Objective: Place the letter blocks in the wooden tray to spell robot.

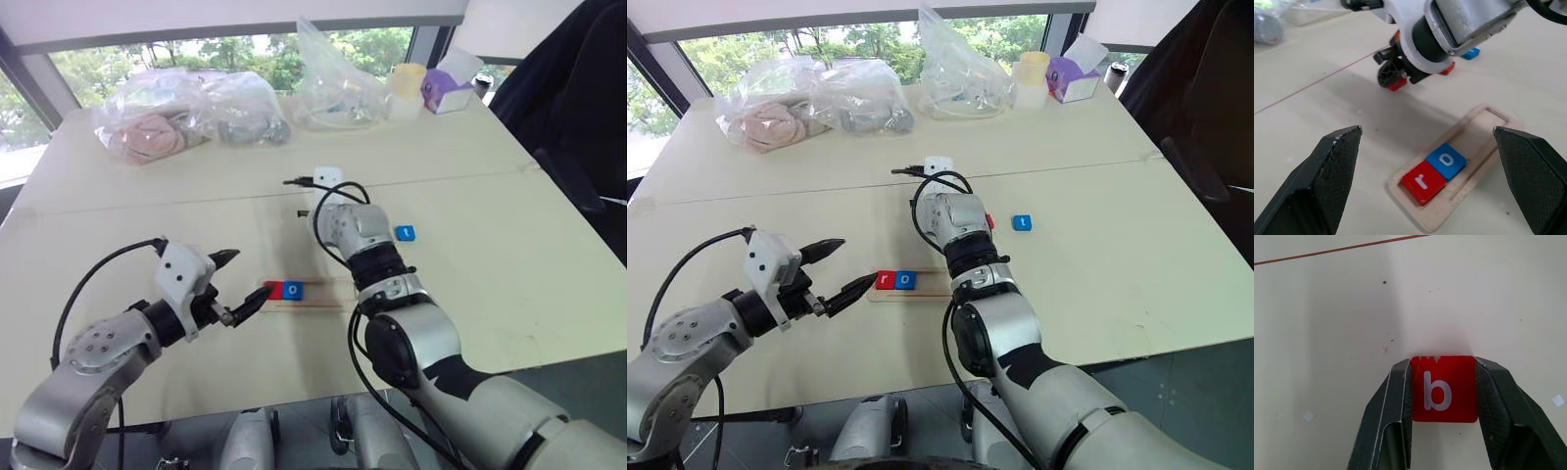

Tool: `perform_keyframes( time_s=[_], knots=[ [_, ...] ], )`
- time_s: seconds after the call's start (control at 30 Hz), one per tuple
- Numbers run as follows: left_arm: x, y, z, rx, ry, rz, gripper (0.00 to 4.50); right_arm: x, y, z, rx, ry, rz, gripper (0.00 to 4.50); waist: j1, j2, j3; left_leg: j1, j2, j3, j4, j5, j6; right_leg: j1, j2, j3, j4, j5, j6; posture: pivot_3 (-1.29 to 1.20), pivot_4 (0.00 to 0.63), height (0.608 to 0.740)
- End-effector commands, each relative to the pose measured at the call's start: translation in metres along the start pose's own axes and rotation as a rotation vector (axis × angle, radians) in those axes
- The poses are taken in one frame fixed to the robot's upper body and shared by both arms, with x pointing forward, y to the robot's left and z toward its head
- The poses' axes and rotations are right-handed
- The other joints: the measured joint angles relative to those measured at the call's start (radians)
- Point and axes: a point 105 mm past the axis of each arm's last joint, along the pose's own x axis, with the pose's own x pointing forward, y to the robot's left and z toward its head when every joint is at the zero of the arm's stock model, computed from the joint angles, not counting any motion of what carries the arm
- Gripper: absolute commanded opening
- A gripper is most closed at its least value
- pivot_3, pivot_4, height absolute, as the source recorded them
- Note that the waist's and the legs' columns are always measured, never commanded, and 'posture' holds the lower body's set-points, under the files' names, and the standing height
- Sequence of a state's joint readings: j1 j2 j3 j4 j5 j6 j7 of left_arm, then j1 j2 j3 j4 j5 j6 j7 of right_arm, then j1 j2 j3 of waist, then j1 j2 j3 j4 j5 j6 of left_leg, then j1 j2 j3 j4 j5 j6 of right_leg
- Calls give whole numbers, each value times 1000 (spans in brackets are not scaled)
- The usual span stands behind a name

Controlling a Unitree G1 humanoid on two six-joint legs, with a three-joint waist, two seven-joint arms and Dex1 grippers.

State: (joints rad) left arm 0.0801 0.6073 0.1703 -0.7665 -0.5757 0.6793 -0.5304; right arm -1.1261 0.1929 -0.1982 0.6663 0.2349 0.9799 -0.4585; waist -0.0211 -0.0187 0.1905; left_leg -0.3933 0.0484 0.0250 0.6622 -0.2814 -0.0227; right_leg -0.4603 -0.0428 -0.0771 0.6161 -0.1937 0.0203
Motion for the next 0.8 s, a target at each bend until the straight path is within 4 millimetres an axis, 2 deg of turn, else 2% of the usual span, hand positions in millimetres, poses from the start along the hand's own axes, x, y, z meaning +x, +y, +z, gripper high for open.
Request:
perform_keyframes(
  time_s=[0.03, 0.23, 0.37, 0.5, 0.67, 0.8],
  knots=[
    [3, -9, 7, 30, -40, -38, 4500, -24, -20, 27, -21, -55, 57, 1153, 6, 1, 0, -1, 0, 0, 0, 0, 0, -1, 0, 0, 0, 0, 0, 0, 150, 740],
    [4, -13, 1, 31, -38, -66, 4500, -65, -60, 29, -81, -15, 114, 1153, 3, 1, 1, -5, -1, 0, 0, 0, 0, -3, -2, -1, -1, 0, 0, 0, 150, 740],
    [8, -13, 0, 30, -36, -85, 4500, -77, -82, 39, -86, -47, 146, 1153, 4, 2, 1, -4, 0, 0, 0, 0, 0, -4, 1, -2, -1, 0, 1, 0, 150, 740],
    [10, -12, 0, 35, -36, -88, 4500, -84, -95, 35, -105, -59, 166, 1153, 5, 2, 1, -3, 0, -1, 0, 0, 0, -3, 1, -2, 0, -1, 2, 0, 150, 740],
    [6, -18, -4, 21, -23, -97, 4500, -89, -108, -4, -130, 36, 225, 1153, 5, 2, 1, -3, 0, 0, 0, 0, 0, -3, 1, -2, -1, -1, 1, 0, 150, 740],
    [7, -19, -5, 13, -21, -103, 4500, -100, -120, -27, -154, 126, 248, 1153, 8, 3, 2, -4, -1, 1, 0, 0, 0, -3, 0, -1, -2, -1, 2, 0, 150, 740]
  ],
)
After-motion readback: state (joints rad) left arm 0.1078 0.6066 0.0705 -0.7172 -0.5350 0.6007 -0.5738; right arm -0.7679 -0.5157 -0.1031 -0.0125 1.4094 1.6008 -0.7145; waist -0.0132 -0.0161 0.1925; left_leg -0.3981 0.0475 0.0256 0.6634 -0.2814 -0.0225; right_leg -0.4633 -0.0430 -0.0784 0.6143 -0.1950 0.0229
